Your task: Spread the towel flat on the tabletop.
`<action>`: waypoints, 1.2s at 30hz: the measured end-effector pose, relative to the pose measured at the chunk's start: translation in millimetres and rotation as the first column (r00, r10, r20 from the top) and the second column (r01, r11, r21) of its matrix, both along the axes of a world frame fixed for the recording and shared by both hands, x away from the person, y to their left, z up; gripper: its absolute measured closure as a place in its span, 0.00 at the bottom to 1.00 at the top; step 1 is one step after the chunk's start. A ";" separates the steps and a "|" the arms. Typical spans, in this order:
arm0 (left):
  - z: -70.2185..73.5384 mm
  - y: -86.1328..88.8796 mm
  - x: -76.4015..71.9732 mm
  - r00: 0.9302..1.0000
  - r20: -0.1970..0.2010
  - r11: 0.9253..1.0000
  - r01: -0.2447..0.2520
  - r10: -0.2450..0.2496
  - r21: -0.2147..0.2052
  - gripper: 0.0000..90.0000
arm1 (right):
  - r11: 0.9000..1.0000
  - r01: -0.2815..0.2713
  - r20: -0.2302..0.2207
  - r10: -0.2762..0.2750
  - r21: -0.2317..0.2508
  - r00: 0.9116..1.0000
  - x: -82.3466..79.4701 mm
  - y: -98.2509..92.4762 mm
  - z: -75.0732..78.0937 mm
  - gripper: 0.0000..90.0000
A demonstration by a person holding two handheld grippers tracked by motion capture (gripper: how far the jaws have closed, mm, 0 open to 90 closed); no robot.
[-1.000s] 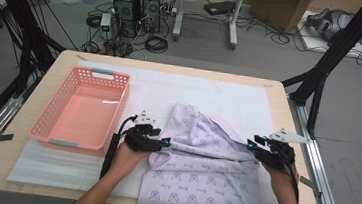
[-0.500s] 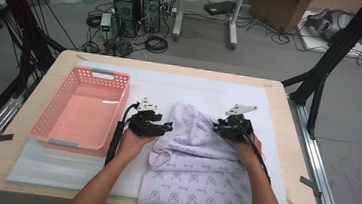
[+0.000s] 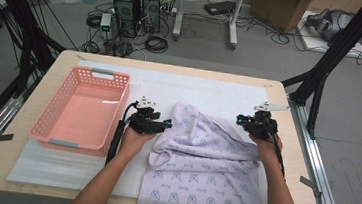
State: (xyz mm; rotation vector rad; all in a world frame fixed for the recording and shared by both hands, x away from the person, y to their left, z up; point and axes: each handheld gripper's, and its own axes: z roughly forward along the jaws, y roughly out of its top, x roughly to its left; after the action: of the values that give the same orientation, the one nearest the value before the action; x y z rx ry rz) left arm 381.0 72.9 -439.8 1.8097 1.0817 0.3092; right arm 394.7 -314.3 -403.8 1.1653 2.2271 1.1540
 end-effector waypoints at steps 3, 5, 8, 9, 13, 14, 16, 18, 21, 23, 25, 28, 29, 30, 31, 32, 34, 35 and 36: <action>0.5 -0.4 0.0 1.000 0.011 1.000 -0.012 0.011 0.008 0.46 | 0.994 -0.099 -0.068 0.102 0.045 0.992 5.3 26.6 -8.0 0.62; 2.4 -0.4 0.4 1.000 0.006 1.000 -0.013 0.012 0.011 0.45 | 0.989 -0.135 -0.073 0.131 -0.054 0.989 7.6 46.1 -16.1 0.62; 7.5 -1.5 1.5 1.000 0.016 1.000 -0.010 0.009 0.016 0.45 | 0.976 -0.133 -0.099 0.117 -0.174 0.988 13.2 59.3 -26.5 0.82; 9.2 -1.9 2.7 1.000 0.018 1.000 -0.005 0.005 0.022 0.45 | 0.971 -0.125 -0.100 0.106 -0.202 0.989 14.2 58.3 -27.2 0.88; 12.4 -6.2 11.0 1.000 0.021 0.999 -0.013 0.012 0.042 0.45 | 0.988 -0.082 -0.098 0.070 -0.129 0.993 15.0 37.7 -17.6 0.93; 12.2 -7.8 13.6 1.000 0.024 0.998 -0.011 0.010 0.061 0.45 | 0.991 -0.061 -0.088 0.051 -0.121 0.995 14.2 31.8 -14.7 0.94; 10.9 -11.1 18.1 1.000 0.021 0.999 -0.013 0.012 0.045 0.45 | 0.995 -0.017 -0.082 0.010 -0.095 0.997 12.7 20.4 -9.8 0.94; 10.1 -16.3 23.0 1.000 0.011 1.000 -0.008 0.008 0.026 0.45 | 0.999 0.032 -0.086 -0.033 -0.017 0.996 8.5 4.9 -5.5 0.94; 5.0 -24.7 27.8 1.000 0.006 0.999 0.004 -0.004 -0.047 0.45 | 0.998 -0.018 -0.100 0.013 -0.053 0.995 3.5 2.6 -4.8 0.94; -0.8 -32.0 31.7 1.000 -0.024 1.000 0.019 -0.019 -0.020 0.45 | 0.998 -0.035 -0.091 0.030 -0.059 0.995 1.3 5.4 -3.2 0.94; -3.8 -39.0 34.5 0.999 -0.029 0.999 0.030 -0.030 -0.020 0.45 | 0.998 -0.042 -0.086 0.037 -0.052 0.996 0.1 9.4 -2.2 0.94; -5.0 -48.6 39.9 0.998 -0.032 0.998 0.051 -0.051 -0.021 0.45 | 0.996 -0.063 -0.093 0.056 -0.069 0.994 -1.5 15.2 -2.9 0.94; -4.9 -52.0 42.2 0.997 -0.035 0.998 0.065 -0.065 -0.008 0.45 | 0.996 -0.065 -0.099 0.058 -0.066 0.993 -2.0 16.1 -2.8 0.94; -5.2 -55.7 44.1 0.997 -0.028 0.997 0.070 -0.069 0.014 0.45 | 0.995 -0.066 -0.096 0.060 -0.068 0.994 -2.3 16.4 -2.5 0.94; -5.7 -59.5 46.1 0.996 -0.039 0.996 0.080 -0.078 0.038 0.46 | 0.996 -0.065 -0.097 0.058 -0.064 0.994 -2.7 16.5 -2.1 0.94; -6.5 -63.0 47.7 0.993 -0.050 0.992 0.106 -0.103 0.071 0.46 | 0.996 -0.066 -0.097 0.060 -0.059 0.993 -3.0 16.2 -1.7 0.94; -9.9 -70.9 46.6 0.990 -0.041 0.981 0.137 -0.132 0.139 0.55 | 0.997 -0.060 -0.098 0.054 -0.054 0.994 -3.4 15.5 -1.1 0.94; -9.1 -72.5 45.1 0.991 -0.020 0.976 0.132 -0.130 0.174 0.58 | 0.997 -0.052 -0.102 0.046 -0.052 0.994 -3.6 15.2 -1.1 0.94; -8.3 -71.7 44.9 0.990 -0.026 0.976 0.138 -0.136 0.167 0.69 | 0.997 -0.050 -0.103 0.045 -0.051 0.994 -3.5 14.7 -1.2 0.94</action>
State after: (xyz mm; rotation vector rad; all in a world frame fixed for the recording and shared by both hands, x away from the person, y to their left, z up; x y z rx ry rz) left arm 425.9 1.2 -448.1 2.0290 0.9583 0.3126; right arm 391.2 -299.6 -405.0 1.1803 2.3585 1.0687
